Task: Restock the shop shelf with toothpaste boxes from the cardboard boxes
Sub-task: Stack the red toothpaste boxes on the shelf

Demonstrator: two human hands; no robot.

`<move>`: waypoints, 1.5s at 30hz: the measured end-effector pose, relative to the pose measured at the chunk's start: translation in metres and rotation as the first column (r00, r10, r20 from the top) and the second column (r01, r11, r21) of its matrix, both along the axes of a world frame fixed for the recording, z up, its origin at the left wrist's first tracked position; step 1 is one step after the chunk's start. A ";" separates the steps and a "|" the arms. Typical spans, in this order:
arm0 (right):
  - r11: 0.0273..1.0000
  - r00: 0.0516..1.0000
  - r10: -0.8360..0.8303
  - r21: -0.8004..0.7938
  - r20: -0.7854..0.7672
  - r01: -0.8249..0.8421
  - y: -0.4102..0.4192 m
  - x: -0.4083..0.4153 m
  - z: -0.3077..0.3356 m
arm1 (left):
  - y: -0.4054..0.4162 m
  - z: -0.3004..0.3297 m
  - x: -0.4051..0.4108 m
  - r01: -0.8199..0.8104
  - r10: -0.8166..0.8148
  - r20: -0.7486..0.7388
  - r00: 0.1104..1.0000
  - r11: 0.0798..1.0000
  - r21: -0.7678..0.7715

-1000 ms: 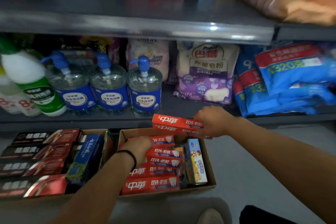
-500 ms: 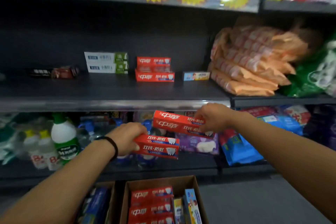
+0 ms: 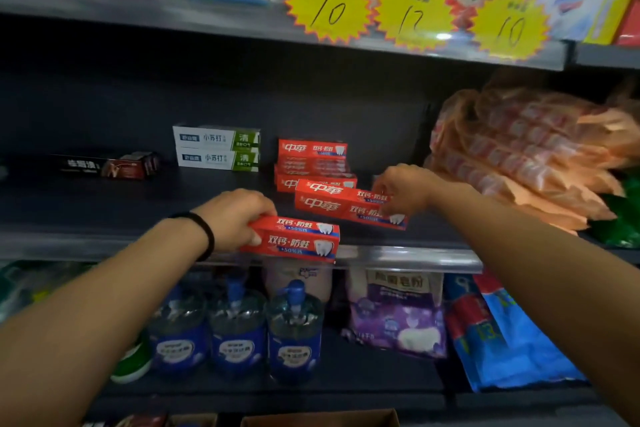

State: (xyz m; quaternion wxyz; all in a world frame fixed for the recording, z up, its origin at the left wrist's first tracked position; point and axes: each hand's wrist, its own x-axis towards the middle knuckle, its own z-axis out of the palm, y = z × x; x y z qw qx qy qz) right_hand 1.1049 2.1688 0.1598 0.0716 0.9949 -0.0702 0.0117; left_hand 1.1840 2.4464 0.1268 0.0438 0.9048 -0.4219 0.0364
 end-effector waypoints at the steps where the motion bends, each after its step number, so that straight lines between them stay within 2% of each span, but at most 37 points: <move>1: 1.000 1.000 -0.003 -0.004 0.005 0.003 -0.002 0.013 -0.002 | -0.002 0.001 0.009 -0.004 0.004 0.002 1.000 1.000 -0.002; 8: 1.000 1.000 0.023 0.006 0.013 -0.023 -0.007 0.096 -0.029 | -0.017 -0.007 0.066 -0.018 0.018 -0.020 1.000 1.000 -0.015; 15: 0.999 0.999 0.041 0.021 -0.007 -0.040 -0.013 0.142 -0.047 | -0.026 -0.019 0.097 -0.039 0.038 -0.056 0.998 0.999 -0.010; 25: 0.998 0.995 0.058 -0.015 0.085 -0.057 -0.018 0.164 -0.049 | -0.033 -0.028 0.120 -0.050 0.048 -0.066 0.997 0.998 -0.037; 35: 0.996 0.993 0.084 -0.052 0.089 -0.079 -0.018 0.170 -0.050 | -0.038 -0.032 0.127 -0.065 0.060 -0.083 0.995 0.996 -0.060; 40: 0.988 0.986 0.149 0.038 0.081 -0.152 -0.021 0.158 -0.043 | -0.047 -0.029 0.125 -0.073 0.069 -0.078 0.995 0.996 -0.050; 45: 0.912 0.958 0.285 0.302 0.017 -0.277 -0.012 0.121 -0.029 | -0.069 -0.025 0.116 -0.064 0.061 -0.069 0.996 0.997 -0.053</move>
